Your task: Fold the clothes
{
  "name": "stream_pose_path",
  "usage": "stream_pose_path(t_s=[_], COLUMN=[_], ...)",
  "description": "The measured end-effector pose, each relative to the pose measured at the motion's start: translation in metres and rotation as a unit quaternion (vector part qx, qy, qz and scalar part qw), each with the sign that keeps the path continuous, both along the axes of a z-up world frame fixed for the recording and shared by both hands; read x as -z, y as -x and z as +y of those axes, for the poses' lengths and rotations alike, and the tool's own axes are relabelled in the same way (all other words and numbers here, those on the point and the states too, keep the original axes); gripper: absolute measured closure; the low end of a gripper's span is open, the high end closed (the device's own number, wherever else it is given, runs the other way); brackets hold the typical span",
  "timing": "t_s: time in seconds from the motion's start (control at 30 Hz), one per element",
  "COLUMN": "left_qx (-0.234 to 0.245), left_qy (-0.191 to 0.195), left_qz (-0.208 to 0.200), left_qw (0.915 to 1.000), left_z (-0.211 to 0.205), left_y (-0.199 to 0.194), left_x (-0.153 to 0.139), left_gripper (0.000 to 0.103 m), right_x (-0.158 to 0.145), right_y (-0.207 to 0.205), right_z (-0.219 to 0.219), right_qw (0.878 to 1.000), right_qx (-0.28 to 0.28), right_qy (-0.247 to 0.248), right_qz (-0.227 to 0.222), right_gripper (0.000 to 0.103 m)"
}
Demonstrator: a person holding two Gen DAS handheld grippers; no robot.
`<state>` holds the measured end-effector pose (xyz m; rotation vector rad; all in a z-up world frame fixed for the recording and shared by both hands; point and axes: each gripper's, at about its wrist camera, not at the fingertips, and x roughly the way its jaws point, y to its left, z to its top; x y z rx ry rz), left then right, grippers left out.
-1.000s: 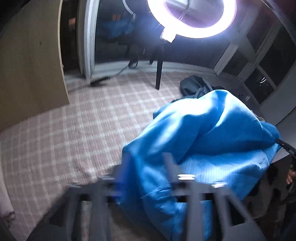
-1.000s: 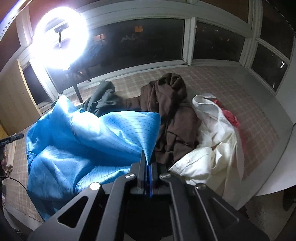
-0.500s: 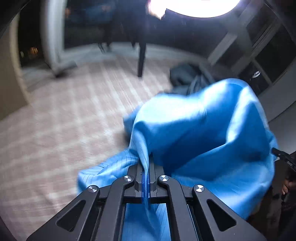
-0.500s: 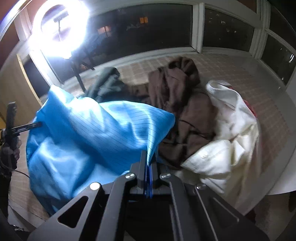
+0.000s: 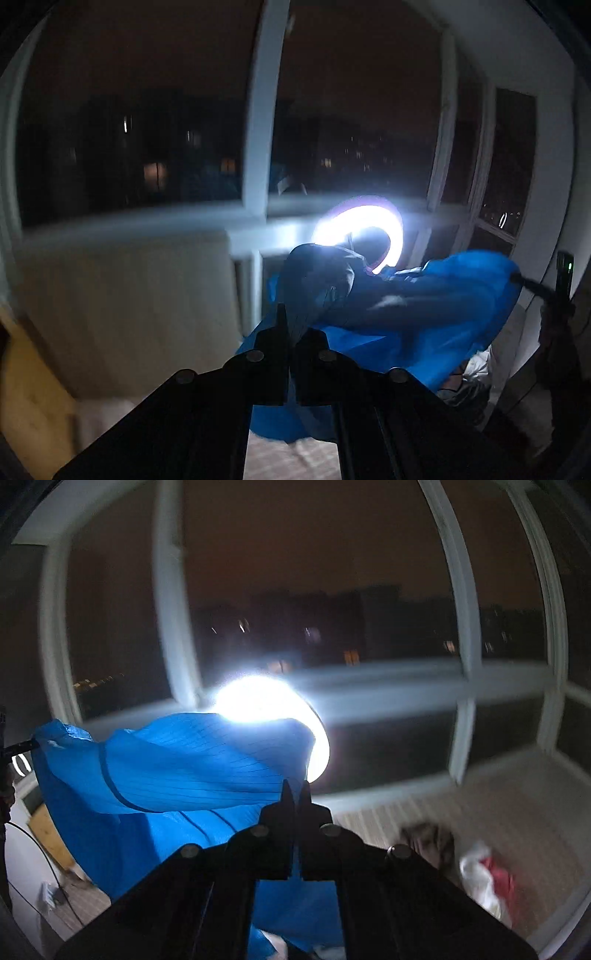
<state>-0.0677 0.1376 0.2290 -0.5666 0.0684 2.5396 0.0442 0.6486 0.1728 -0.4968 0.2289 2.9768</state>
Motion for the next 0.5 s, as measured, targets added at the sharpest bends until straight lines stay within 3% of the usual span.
stream_pose_path(t_s=[0.13, 0.23, 0.27, 0.33, 0.4, 0.43, 0.5], left_qx=[-0.004, -0.001, 0.003, 0.014, 0.035, 0.037, 0.029], left_qy=[0.055, 0.106, 0.115, 0.125, 0.135, 0.134, 0.134], left_qz=[0.033, 0.008, -0.012, -0.079, -0.158, -0.204, -0.296], left_qw=[0.9979, 0.9943, 0.9933, 0.9890, 0.9776, 0.9691, 0.9452], left_z=[-0.031, -0.048, -0.053, -0.065, -0.075, -0.080, -0.092], left_y=[-0.051, -0.057, -0.058, -0.055, -0.054, -0.050, -0.040], left_x=[-0.028, 0.005, 0.025, 0.090, 0.184, 0.231, 0.325], left_gripper=[0.102, 0.102, 0.102, 0.102, 0.102, 0.102, 0.102], right_x=[-0.041, -0.027, -0.004, 0.043, 0.128, 0.169, 0.265], right_y=[-0.032, -0.046, -0.044, -0.041, -0.029, -0.024, -0.007], right_z=[-0.047, -0.076, -0.083, -0.096, -0.111, -0.117, -0.127], right_qw=[0.999, 0.999, 1.000, 0.998, 0.988, 0.981, 0.955], right_qx=[0.006, 0.011, 0.014, 0.018, 0.026, 0.029, 0.029], right_qy=[-0.026, -0.029, -0.021, -0.003, 0.009, 0.013, 0.034], right_qz=[0.028, 0.009, -0.016, -0.068, -0.153, -0.191, -0.293], right_gripper=[0.102, 0.102, 0.102, 0.102, 0.102, 0.102, 0.102])
